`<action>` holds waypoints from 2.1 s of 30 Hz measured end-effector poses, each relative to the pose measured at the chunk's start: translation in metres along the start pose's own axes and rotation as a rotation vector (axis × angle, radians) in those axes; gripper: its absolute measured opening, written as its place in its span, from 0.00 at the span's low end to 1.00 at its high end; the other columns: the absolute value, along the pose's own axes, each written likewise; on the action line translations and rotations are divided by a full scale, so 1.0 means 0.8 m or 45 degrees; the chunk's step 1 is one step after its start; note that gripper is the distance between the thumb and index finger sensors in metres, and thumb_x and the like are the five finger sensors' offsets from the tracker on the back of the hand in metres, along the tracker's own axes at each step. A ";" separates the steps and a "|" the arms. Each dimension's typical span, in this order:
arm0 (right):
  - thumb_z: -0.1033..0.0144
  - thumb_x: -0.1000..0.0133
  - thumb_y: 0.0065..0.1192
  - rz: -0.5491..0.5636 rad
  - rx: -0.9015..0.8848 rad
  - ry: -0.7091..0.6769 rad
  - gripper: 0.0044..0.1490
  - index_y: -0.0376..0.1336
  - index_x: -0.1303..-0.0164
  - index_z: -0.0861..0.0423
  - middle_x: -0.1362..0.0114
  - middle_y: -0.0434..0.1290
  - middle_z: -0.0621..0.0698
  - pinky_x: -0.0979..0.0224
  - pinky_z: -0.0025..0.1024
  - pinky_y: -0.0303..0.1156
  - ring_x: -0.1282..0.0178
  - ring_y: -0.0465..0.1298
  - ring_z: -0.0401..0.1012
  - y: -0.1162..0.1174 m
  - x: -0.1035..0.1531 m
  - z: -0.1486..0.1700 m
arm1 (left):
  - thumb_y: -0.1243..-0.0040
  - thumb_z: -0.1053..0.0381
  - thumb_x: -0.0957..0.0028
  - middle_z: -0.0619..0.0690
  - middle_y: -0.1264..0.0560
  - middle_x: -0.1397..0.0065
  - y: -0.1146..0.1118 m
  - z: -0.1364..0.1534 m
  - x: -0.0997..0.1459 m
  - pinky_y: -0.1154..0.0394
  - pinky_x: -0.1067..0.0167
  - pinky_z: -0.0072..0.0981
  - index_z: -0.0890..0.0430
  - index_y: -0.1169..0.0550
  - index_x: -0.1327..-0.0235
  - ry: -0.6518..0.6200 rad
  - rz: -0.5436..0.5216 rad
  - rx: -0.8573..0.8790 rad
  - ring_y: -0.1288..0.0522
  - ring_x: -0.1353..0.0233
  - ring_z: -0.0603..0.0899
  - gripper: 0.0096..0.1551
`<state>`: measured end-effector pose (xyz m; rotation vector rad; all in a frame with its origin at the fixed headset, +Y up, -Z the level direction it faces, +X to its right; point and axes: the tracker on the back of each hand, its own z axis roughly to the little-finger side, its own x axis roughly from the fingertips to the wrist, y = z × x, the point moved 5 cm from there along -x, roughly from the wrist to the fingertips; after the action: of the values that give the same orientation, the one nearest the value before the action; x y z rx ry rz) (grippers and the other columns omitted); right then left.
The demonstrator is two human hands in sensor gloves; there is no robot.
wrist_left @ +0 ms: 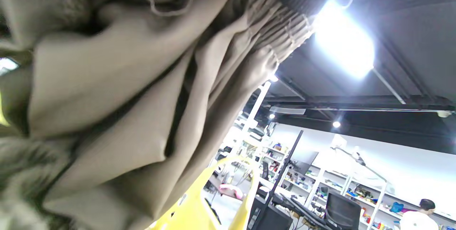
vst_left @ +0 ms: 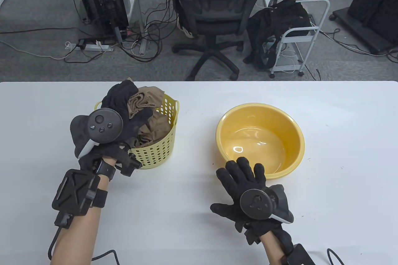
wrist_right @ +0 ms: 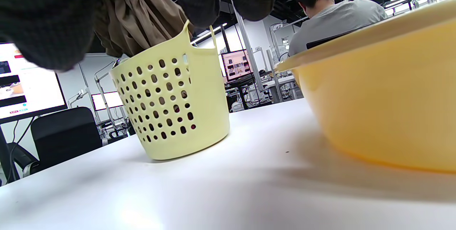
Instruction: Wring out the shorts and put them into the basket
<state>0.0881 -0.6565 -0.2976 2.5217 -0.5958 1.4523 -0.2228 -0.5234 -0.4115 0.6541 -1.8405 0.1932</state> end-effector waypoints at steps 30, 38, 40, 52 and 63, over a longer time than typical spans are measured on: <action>0.28 0.53 0.68 -0.003 -0.027 -0.013 0.62 0.55 0.19 0.57 0.16 0.51 0.67 0.28 0.78 0.40 0.17 0.47 0.67 0.000 0.003 0.000 | 0.47 0.35 0.38 0.61 0.50 0.10 -0.097 0.032 0.005 0.59 0.34 0.80 0.49 0.39 0.19 0.152 0.495 -0.366 0.55 0.15 0.79 0.37; 0.28 0.53 0.68 0.000 -0.012 -0.012 0.61 0.55 0.19 0.57 0.17 0.52 0.67 0.28 0.78 0.40 0.17 0.47 0.67 -0.001 0.003 0.000 | 0.46 0.33 0.40 0.64 0.53 0.10 -0.096 0.020 0.021 0.59 0.33 0.81 0.50 0.43 0.17 0.079 0.498 -0.422 0.58 0.15 0.79 0.43; 0.28 0.53 0.68 -0.002 -0.008 -0.013 0.61 0.55 0.19 0.57 0.17 0.52 0.67 0.28 0.78 0.40 0.17 0.47 0.67 -0.001 0.003 0.000 | 0.46 0.32 0.40 0.66 0.53 0.10 -0.092 0.010 0.029 0.58 0.33 0.81 0.50 0.44 0.17 0.037 0.472 -0.440 0.58 0.15 0.79 0.44; 0.27 0.53 0.68 -0.010 0.012 -0.009 0.63 0.54 0.19 0.57 0.16 0.51 0.67 0.28 0.78 0.40 0.17 0.46 0.68 0.000 0.003 -0.001 | 0.45 0.31 0.41 0.67 0.54 0.10 -0.081 -0.066 0.101 0.58 0.33 0.81 0.49 0.45 0.16 -0.268 0.363 -0.507 0.58 0.15 0.81 0.46; 0.27 0.54 0.68 -0.022 0.031 -0.001 0.66 0.51 0.17 0.58 0.16 0.47 0.70 0.30 0.79 0.37 0.18 0.42 0.69 0.003 0.004 -0.003 | 0.41 0.24 0.47 0.68 0.57 0.09 -0.130 -0.081 0.158 0.55 0.36 0.86 0.50 0.47 0.13 -0.349 0.319 -0.516 0.58 0.16 0.84 0.57</action>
<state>0.0868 -0.6584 -0.2938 2.5395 -0.5583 1.4612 -0.1442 -0.6252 -0.2911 0.1716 -2.1421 -0.1123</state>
